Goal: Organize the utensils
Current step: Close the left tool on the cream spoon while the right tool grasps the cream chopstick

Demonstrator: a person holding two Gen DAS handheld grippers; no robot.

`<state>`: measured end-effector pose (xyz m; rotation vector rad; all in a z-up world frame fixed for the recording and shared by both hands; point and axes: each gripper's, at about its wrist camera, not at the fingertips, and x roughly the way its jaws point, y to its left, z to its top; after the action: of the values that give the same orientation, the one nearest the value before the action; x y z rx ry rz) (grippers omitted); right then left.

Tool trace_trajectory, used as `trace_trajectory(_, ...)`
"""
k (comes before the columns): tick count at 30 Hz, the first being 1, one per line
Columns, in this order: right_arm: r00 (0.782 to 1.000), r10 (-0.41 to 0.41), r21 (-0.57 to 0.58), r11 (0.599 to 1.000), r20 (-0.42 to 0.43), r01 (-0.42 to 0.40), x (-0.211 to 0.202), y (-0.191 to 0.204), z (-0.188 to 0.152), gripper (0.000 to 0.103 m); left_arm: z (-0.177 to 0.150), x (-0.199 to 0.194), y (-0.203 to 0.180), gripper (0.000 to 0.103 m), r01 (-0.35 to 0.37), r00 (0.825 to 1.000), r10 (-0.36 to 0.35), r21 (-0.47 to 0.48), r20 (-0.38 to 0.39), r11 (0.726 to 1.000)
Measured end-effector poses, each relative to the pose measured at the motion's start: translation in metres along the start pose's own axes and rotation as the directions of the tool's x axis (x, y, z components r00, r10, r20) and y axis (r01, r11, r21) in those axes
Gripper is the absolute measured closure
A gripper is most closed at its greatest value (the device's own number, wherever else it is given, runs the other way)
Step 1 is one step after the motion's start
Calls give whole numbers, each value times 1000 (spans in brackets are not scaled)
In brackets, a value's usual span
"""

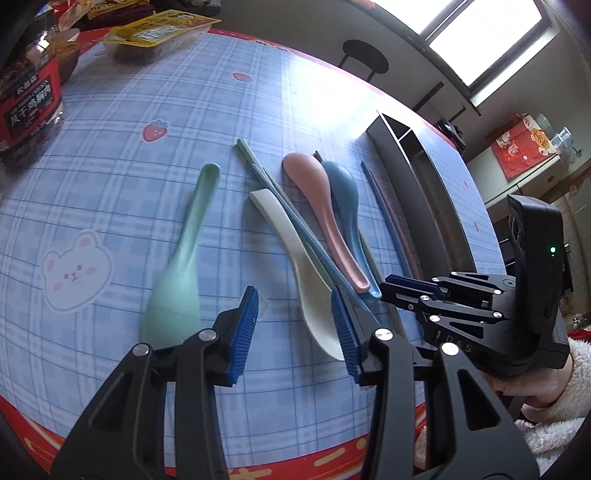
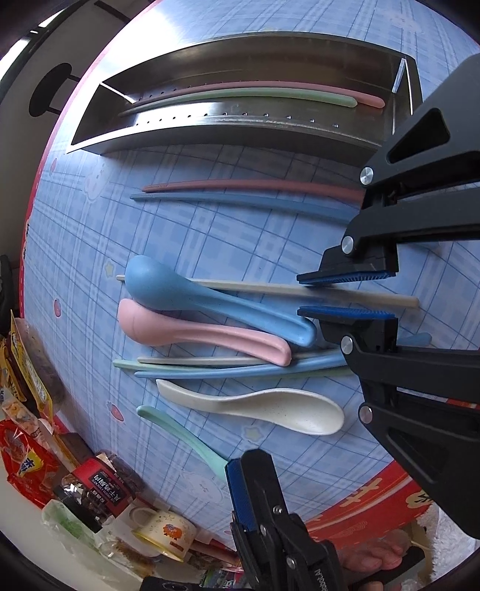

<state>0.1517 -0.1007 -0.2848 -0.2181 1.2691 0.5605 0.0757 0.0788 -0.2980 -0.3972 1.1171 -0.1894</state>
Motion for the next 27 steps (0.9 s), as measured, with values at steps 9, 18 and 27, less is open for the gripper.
trace_trajectory(9,1000,19,25,999,-4,-19,0,-4,-1,95,14,31,-4,62,-5,1000,5,-5,-29,1000)
trace_trajectory(18,1000,19,17,1000,3,-19,0,-4,-2,95,26,39,2,79,-13,999,13,-23,-29,1000)
trace_trajectory(27,1000,24,31,999,14,-24,-1,-5,-4,95,13,37,-6,92,-75,995,80,71,-60,995)
